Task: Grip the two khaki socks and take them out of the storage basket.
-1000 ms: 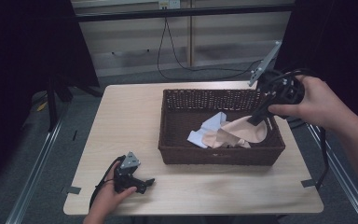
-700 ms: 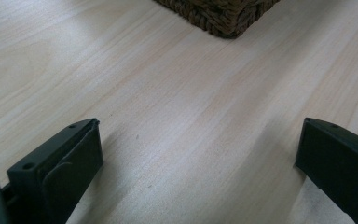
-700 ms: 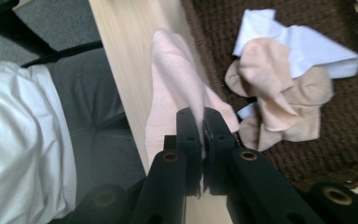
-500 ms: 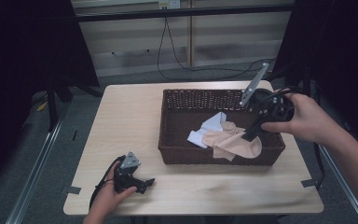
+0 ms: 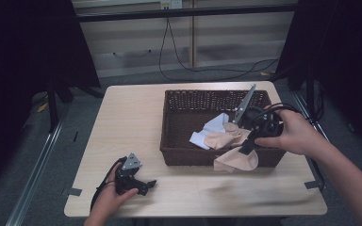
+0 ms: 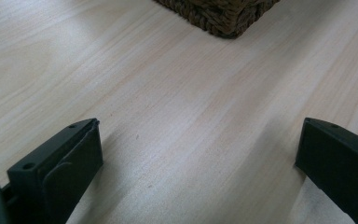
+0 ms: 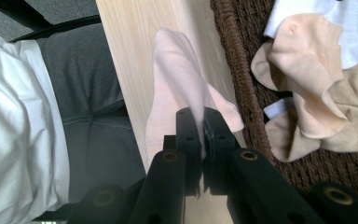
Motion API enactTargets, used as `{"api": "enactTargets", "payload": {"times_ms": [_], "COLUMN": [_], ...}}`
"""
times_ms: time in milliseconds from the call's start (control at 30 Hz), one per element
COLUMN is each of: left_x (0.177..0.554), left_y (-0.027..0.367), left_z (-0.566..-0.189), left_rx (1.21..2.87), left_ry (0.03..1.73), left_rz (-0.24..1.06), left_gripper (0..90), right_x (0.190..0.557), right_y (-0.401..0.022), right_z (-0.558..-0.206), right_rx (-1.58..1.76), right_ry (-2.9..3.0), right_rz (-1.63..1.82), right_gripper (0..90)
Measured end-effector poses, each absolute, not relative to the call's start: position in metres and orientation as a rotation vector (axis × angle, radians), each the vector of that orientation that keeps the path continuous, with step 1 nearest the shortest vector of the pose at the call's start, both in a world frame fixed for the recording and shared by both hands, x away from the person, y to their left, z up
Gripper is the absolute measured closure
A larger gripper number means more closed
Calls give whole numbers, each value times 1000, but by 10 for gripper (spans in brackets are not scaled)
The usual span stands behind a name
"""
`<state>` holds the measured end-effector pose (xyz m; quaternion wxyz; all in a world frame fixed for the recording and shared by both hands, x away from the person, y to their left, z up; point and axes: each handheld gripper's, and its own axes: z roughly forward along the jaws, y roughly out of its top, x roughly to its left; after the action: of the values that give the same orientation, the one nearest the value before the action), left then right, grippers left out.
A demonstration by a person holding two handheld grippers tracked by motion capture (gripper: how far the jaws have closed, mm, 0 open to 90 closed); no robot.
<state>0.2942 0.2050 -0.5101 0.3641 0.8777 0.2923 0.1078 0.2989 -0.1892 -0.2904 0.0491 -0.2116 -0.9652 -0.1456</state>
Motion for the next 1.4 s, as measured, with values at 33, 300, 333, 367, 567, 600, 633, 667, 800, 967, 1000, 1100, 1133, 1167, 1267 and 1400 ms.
{"api": "enactTargets", "payload": {"times_ms": [33, 300, 333, 367, 567, 600, 633, 667, 800, 967, 1000, 1100, 1133, 1167, 1267, 1400], "left_x": [294, 294, 294, 294, 294, 295, 295, 295, 295, 295, 294, 294, 294, 294, 294, 294], "left_y": [205, 206, 206, 205, 206, 206, 206, 206, 206, 206, 206, 206, 206, 206, 206, 206], "left_z": [-510, -510, -510, -510, -510, -510, -510, -510, -510, -510, -510, -510, -510, -510, -510, -510], "left_rx": [2258, 2267, 2268, 2268, 2267, 2269, 2268, 2268, 2269, 2268, 2268, 2268, 2268, 2268, 2268, 2268], "left_ry": [752, 745, 744, 746, 744, 743, 743, 743, 743, 744, 743, 744, 744, 744, 743, 744], "left_rz": [278, 275, 273, 277, 273, 275, 274, 275, 275, 275, 275, 274, 275, 275, 275, 275], "left_gripper": [0, 0, 0, 0, 0, 0, 0, 0, 0, 0, 0, 0, 0, 0, 0, 0], "right_x": [299, 299, 299, 300, 300, 300, 300, 300, 300, 300, 300, 300, 300, 300, 300, 299], "right_y": [-188, -178, -177, -177, -174, -173, -173, -173, -172, -171, -171, -170, -170, -169, -170, -173], "right_z": [-293, -320, -323, -326, -347, -350, -354, -357, -367, -379, -382, -387, -388, -388, -386, -382], "right_rx": [-632, -610, -607, -607, -590, -604, -591, -591, -613, -614, -616, -610, -598, -605, -612, -623], "right_ry": [-2944, -2942, -2951, -2948, -2947, -2949, -2955, -2953, -2956, -2965, -2961, -2964, -2972, -2968, -2968, -2950], "right_rz": [-445, -381, -378, -359, -331, -324, -326, -319, -304, -312, -315, -306, -296, -301, -314, -333], "right_gripper": [867, 865, 864, 865, 863, 862, 861, 859, 854, 819, 819, 807, 802, 793, 781, 730]}}
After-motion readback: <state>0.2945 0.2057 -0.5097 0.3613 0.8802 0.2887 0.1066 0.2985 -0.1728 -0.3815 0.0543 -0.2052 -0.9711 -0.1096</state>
